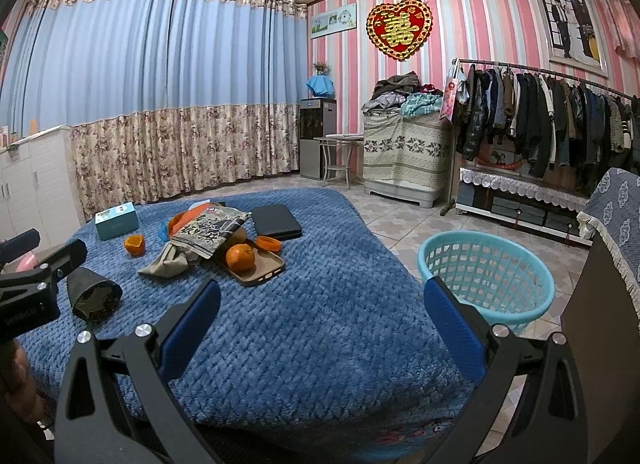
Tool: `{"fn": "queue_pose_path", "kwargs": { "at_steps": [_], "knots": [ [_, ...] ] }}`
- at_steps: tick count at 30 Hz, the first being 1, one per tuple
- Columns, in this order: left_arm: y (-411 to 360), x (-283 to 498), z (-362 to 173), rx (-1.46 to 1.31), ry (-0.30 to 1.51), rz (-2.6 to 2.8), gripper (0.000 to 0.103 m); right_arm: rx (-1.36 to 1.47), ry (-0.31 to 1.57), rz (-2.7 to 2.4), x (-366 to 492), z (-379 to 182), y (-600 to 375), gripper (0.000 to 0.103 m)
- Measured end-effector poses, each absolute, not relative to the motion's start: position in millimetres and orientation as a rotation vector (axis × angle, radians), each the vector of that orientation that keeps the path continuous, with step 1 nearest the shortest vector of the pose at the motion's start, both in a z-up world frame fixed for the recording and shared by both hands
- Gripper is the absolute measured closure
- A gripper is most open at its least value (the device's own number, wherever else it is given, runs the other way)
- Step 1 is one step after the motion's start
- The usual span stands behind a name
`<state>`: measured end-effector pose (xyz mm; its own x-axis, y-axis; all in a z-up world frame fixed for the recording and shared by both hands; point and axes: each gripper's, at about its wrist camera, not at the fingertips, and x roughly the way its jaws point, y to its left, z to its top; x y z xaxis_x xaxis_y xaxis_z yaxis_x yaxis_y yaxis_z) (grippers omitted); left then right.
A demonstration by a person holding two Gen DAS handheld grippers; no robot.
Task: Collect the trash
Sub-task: 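Grasp the black ribbed cylinder with the left tool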
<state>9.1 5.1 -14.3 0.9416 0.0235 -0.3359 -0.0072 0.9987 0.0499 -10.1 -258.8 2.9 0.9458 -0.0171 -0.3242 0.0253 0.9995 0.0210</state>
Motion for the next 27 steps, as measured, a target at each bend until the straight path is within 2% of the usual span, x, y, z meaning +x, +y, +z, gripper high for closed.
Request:
{"fn": "queue_pose_path", "kwargs": {
  "at_steps": [27],
  "knots": [
    [84,68,-67,0.014,0.553,0.093,0.005,0.019,0.409,-0.016,16,-26,-246,0.004]
  ]
}}
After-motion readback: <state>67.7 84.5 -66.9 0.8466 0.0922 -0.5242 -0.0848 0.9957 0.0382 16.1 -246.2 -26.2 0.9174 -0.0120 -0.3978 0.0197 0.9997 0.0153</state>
